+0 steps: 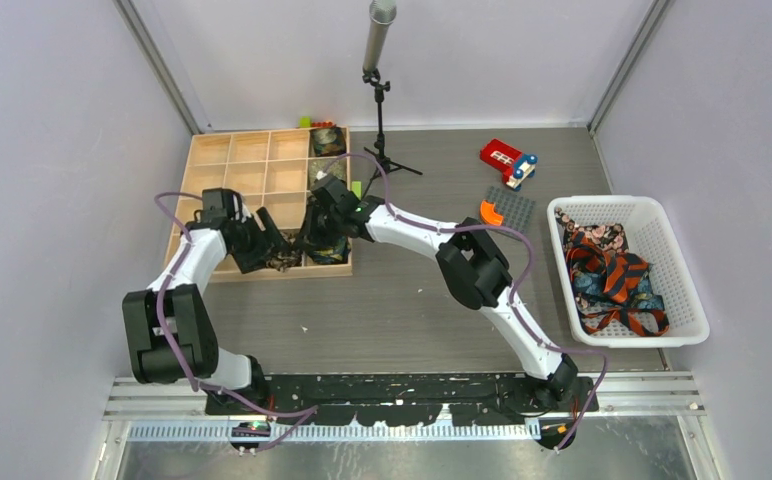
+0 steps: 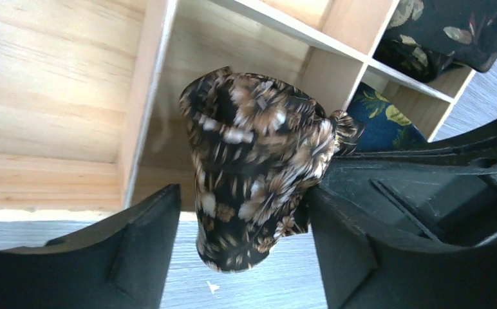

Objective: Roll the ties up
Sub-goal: Place the tie in the storage box.

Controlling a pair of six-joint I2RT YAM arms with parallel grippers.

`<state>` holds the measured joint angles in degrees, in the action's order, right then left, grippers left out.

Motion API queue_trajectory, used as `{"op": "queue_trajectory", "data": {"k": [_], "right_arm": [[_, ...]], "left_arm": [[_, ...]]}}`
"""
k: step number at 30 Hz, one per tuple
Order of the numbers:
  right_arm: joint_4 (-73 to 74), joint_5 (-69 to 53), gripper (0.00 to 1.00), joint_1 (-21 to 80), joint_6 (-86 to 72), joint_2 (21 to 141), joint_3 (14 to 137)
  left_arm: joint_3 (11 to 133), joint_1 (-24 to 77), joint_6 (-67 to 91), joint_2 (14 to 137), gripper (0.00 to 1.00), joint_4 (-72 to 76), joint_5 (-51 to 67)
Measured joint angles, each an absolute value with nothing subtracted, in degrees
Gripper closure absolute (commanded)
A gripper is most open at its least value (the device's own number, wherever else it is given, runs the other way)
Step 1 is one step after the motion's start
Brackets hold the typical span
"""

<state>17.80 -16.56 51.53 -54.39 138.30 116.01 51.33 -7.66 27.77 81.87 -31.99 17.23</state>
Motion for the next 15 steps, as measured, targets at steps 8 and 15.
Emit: {"op": "queue_trajectory", "data": {"k": [8,15], "right_arm": [[18.04,-13.61,1.0,52.64,-54.13,138.3,115.33],[17.41,-12.27,1.0,53.25,-54.0,137.82,113.8]], "left_arm": [[52.14,-7.64,27.97,73.6,0.21,-36.86,10.31],[52.03,-7.64,27.35,67.05,0.24,-39.07,6.44]]}}
